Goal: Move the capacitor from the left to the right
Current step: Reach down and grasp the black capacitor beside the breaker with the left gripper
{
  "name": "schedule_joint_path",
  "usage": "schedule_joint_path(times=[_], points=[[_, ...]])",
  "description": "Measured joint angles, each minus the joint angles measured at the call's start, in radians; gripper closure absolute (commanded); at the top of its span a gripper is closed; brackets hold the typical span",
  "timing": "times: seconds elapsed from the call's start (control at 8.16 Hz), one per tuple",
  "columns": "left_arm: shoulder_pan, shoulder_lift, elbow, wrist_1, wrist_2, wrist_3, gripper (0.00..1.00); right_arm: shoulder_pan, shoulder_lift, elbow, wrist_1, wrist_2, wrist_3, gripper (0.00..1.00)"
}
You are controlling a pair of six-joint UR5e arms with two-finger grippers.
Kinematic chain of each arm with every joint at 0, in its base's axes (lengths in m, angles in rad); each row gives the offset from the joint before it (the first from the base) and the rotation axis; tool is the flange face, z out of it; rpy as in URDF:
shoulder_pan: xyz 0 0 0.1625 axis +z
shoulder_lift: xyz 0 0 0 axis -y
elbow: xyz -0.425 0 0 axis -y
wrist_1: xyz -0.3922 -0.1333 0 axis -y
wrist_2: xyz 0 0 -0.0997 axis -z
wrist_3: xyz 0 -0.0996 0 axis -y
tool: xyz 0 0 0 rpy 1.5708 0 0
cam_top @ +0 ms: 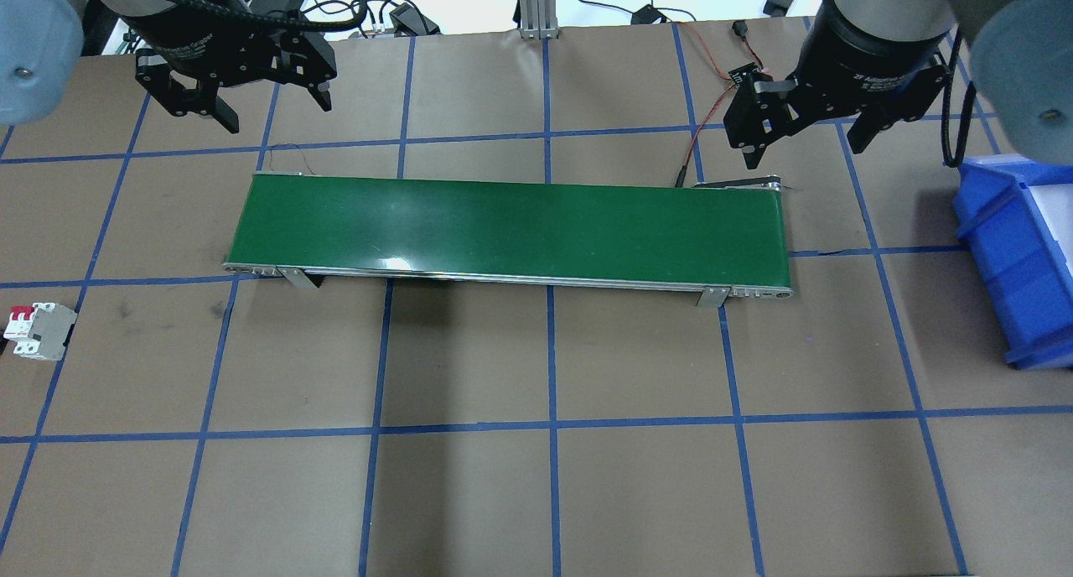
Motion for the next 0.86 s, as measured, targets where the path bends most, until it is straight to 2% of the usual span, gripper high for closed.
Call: schedule_joint_path(times=[0.61, 0.86], points=[[0.025, 0.001, -0.022, 0.006, 0.003, 0.094, 0.0, 0.0, -0.002, 0.001, 0.0, -0.001, 0.0, 0.0], [0.146, -0.011, -0.017, 0.009, 0.002, 0.162, 0.0, 0.0, -0.003, 0.001, -0.001, -0.001, 0.0, 0.0]])
